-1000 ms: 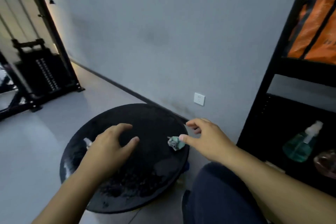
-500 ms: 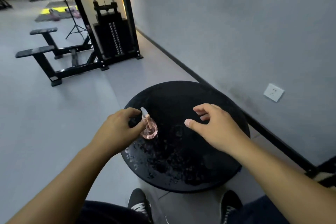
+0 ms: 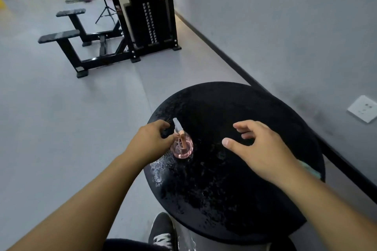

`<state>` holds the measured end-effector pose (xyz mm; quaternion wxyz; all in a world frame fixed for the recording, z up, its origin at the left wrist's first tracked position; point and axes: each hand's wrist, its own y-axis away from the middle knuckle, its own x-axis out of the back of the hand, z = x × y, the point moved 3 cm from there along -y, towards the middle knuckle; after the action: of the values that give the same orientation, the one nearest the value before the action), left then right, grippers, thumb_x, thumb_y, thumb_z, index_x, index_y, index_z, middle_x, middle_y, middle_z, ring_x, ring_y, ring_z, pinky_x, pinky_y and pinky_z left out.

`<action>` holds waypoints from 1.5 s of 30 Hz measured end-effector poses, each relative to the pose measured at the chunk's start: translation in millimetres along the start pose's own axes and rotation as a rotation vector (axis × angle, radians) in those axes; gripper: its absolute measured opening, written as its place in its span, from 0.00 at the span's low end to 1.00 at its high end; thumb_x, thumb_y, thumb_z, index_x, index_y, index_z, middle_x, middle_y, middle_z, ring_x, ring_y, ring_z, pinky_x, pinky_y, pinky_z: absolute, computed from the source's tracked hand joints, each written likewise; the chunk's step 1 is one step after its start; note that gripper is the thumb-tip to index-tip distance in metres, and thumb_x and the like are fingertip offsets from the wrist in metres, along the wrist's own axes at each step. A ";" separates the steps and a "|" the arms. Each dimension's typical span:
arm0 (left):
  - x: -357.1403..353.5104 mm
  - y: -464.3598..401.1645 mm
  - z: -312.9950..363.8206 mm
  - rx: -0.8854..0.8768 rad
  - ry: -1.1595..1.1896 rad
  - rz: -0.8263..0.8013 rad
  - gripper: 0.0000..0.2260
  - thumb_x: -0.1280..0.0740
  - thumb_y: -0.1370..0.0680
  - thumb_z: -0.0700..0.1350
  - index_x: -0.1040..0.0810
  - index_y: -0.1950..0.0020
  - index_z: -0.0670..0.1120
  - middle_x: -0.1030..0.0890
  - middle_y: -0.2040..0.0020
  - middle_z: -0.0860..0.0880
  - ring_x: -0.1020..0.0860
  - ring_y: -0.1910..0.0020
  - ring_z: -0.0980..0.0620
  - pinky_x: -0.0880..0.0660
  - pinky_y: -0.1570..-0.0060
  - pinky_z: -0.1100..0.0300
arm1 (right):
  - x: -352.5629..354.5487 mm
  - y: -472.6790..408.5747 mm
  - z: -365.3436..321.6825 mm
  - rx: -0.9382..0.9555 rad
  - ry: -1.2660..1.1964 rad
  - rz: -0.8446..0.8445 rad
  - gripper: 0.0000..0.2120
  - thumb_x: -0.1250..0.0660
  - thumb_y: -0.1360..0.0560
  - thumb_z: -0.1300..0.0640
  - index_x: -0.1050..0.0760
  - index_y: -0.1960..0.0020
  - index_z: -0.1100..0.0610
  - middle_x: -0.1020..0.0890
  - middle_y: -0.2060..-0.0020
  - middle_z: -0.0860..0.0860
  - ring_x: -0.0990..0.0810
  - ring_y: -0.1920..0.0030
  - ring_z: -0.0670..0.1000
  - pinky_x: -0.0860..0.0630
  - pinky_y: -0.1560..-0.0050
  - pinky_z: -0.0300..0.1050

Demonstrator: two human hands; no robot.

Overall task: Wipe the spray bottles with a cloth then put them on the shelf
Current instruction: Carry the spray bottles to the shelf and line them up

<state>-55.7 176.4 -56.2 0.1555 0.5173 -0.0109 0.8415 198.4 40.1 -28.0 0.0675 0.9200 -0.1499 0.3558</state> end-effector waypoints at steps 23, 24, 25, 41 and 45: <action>-65.4 -42.1 -1.7 0.091 0.323 0.002 0.01 0.31 0.16 0.48 0.20 0.46 0.52 0.17 0.49 0.53 0.18 0.48 0.48 0.27 0.59 0.64 | -6.1 -26.0 10.9 -0.027 0.021 -0.018 0.24 0.25 0.28 0.38 0.24 0.34 0.42 0.25 0.43 0.35 0.25 0.42 0.37 0.30 0.50 0.34; -64.3 -41.8 -0.3 0.084 0.313 0.006 0.01 0.31 0.16 0.48 0.20 0.47 0.52 0.17 0.50 0.53 0.18 0.49 0.48 0.27 0.60 0.64 | -4.0 -25.6 11.7 -0.028 0.024 -0.017 0.24 0.25 0.28 0.38 0.24 0.34 0.42 0.25 0.43 0.35 0.25 0.42 0.37 0.31 0.50 0.33; -63.0 -41.3 1.3 0.076 0.301 0.011 0.02 0.31 0.16 0.48 0.21 0.49 0.53 0.18 0.51 0.54 0.18 0.51 0.49 0.27 0.61 0.64 | -1.7 -25.1 12.7 -0.030 0.027 -0.015 0.25 0.25 0.28 0.38 0.24 0.34 0.42 0.25 0.43 0.35 0.25 0.42 0.37 0.31 0.51 0.33; -4.4 52.2 108.2 -0.288 0.307 0.035 0.01 0.31 0.17 0.51 0.22 0.47 0.57 0.17 0.51 0.58 0.16 0.47 0.51 0.17 0.50 0.47 | 93.6 53.3 11.8 -0.073 -0.092 0.220 0.24 0.23 0.29 0.39 0.22 0.36 0.43 0.21 0.43 0.38 0.22 0.44 0.38 0.25 0.43 0.41; 8.0 90.9 156.9 -0.400 0.312 0.018 0.03 0.32 0.17 0.50 0.22 0.43 0.56 0.16 0.47 0.57 0.16 0.47 0.53 0.17 0.49 0.46 | 132.3 101.1 18.0 -0.091 -0.063 0.276 0.24 0.23 0.29 0.39 0.23 0.36 0.42 0.21 0.42 0.38 0.22 0.43 0.38 0.24 0.39 0.43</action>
<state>52.2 63.8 36.7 0.2468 0.3400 -0.1576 0.8937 269.9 -89.8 49.8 0.0550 0.8973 -0.2929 0.3256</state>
